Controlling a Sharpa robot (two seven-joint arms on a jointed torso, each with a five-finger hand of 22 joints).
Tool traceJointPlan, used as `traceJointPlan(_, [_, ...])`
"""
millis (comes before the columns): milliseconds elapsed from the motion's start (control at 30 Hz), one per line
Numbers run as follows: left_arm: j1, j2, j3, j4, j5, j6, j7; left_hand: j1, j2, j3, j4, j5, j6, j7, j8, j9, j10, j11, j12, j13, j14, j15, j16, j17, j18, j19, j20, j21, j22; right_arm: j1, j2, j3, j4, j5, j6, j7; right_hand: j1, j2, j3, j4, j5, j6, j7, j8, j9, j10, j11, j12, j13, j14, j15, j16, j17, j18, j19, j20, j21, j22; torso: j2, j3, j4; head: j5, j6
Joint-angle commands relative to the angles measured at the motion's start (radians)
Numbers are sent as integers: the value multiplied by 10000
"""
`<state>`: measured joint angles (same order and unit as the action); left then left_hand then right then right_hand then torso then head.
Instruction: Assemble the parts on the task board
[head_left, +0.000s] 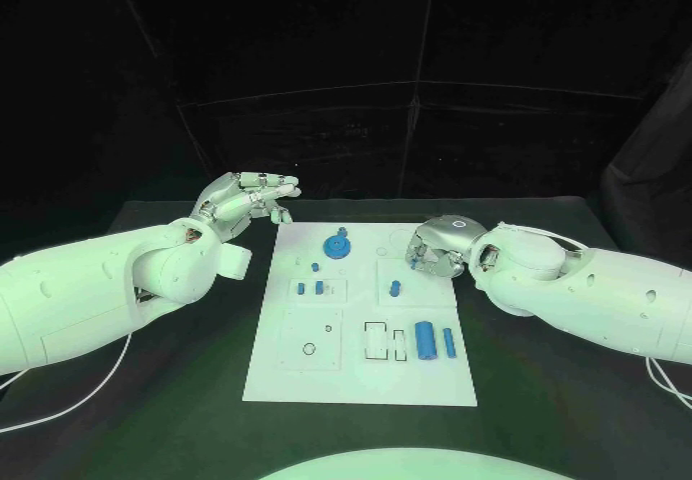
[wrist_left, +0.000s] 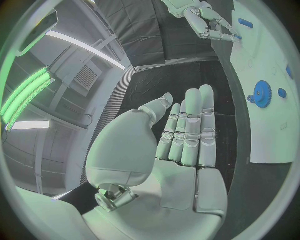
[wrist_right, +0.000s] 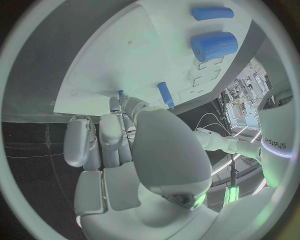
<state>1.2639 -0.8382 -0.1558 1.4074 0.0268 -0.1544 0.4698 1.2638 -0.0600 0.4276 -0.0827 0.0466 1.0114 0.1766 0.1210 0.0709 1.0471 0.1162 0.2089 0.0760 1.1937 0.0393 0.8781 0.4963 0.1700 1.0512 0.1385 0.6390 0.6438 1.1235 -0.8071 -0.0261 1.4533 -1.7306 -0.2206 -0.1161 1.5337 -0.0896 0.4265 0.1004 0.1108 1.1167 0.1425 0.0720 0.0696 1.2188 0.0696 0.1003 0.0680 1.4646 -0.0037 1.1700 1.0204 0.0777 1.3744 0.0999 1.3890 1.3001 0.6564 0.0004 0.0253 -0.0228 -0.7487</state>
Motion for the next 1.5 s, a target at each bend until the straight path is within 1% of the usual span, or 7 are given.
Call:
traceJointPlan(33, [8,0,8,-14,52,-23,44,87,28,-23,-47,25,38,24,41,-12,-1,-10,57,-16,-5,-86,-69,-23,137,51,-42,-52,-21,19,-145,10,177,205,-947,123,-106,9,63,-15,-28,6,30,-48,5,10,55,-72,-11,187,-47,57,7,-93,88,-6,29,5,-6,-1,-4,17,-5])
traceJointPlan(333, [6,-21,8,-25,52,-66,16,98,27,-28,-58,25,31,30,39,-15,-13,-6,58,-20,-4,-85,-73,-31,136,56,-44,-58,-26,28,-803,22,977,539,-1270,77,-190,-30,143,-54,-22,-5,36,-49,4,12,60,-94,-8,190,-42,87,31,-100,105,0,47,33,-23,-29,-1,44,28])
traceJointPlan(467, [6,-32,8,-14,52,-87,16,98,27,-28,-58,25,31,30,39,-15,-13,-6,58,-20,-4,-85,-73,-31,136,56,-44,-58,-26,31,-1000,30,1535,694,-1431,94,-228,-56,206,-97,3,0,37,-43,6,26,58,-103,-4,196,-41,122,67,-108,129,2,71,70,3,-6,-11,79,41])
traceJointPlan(733, [5,-5,8,41,52,-144,23,112,27,-37,-71,25,20,38,36,-18,-31,0,58,-27,-3,-83,-77,-44,134,63,-45,-66,-34,32,-550,36,2413,953,-1442,120,-311,-93,321,-164,69,-18,51,-49,4,21,71,-134,-3,196,-35,144,73,-115,146,6,91,100,6,-24,26,175,-5])
traceJointPlan(1033, [8,19,9,166,52,-177,14,112,27,-37,-71,25,20,38,36,-18,-31,0,58,-27,-3,-83,-77,-44,134,63,-45,-66,-34,10,568,17,2229,639,-831,27,-333,-89,351,-177,76,-25,56,-50,3,16,76,-143,-4,198,-32,156,83,-115,145,9,91,100,1,-42,15,433,-106])
traceJointPlan(1200, [12,43,10,222,52,-192,6,127,32,-41,-83,24,8,47,32,-21,-43,5,62,-32,0,-81,-80,-55,133,71,-46,-72,-40,-197,1114,-20,1899,588,-206,-234,-394,-86,376,-179,74,-36,67,-52,2,18,84,-151,-1,198,-25,164,83,-121,163,13,108,126,-3,-56,19,527,-176])
traceJointPlan(1500, [13,84,10,250,52,-201,-4,130,31,-48,-88,24,-1,54,28,-24,-49,9,64,-35,2,-80,-82,-61,132,75,-46,-76,-44,-649,1751,-56,1561,505,228,-300,-415,-83,387,-183,76,-45,70,-54,1,13,87,-157,-1,200,-23,171,88,-123,168,15,114,133,5,-11,19,692,-261])
